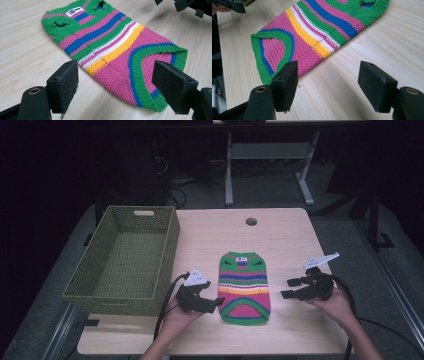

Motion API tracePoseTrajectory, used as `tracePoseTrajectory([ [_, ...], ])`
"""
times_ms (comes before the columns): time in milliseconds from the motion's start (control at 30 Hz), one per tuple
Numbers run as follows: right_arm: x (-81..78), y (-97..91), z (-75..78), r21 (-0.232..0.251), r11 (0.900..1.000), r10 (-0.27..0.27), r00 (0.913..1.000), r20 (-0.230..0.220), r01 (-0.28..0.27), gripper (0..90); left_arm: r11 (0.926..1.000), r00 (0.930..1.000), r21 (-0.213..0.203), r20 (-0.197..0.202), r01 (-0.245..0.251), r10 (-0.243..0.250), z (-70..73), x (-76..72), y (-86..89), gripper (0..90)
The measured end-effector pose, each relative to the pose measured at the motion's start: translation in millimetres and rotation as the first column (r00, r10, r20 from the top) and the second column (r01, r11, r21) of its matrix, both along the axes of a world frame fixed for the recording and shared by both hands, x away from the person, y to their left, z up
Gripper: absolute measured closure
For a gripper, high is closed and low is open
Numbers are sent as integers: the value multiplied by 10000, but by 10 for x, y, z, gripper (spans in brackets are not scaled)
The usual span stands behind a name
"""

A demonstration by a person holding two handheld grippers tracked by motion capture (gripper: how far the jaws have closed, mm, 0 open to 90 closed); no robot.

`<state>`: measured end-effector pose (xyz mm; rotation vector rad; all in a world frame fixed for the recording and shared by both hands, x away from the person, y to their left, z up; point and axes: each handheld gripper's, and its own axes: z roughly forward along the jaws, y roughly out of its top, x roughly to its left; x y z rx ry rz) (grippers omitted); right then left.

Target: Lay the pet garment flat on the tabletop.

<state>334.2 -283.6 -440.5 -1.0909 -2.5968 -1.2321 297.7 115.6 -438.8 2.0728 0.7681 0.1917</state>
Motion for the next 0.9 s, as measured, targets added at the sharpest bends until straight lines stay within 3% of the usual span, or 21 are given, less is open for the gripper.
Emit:
tracePoseTrajectory([
  [633, -206, -140, -66, -58, 9998, -172, 9999, 10, 172, 296, 9999, 9999, -5, -52, 105, -105, -57, -183, 55, 200],
  [900, -279, -167, -31, -112, 9998, -142, 9996, 247, 144, 298, 9999, 9999, 65, -87, 136, -136, -75, -226, 90, 198],
])
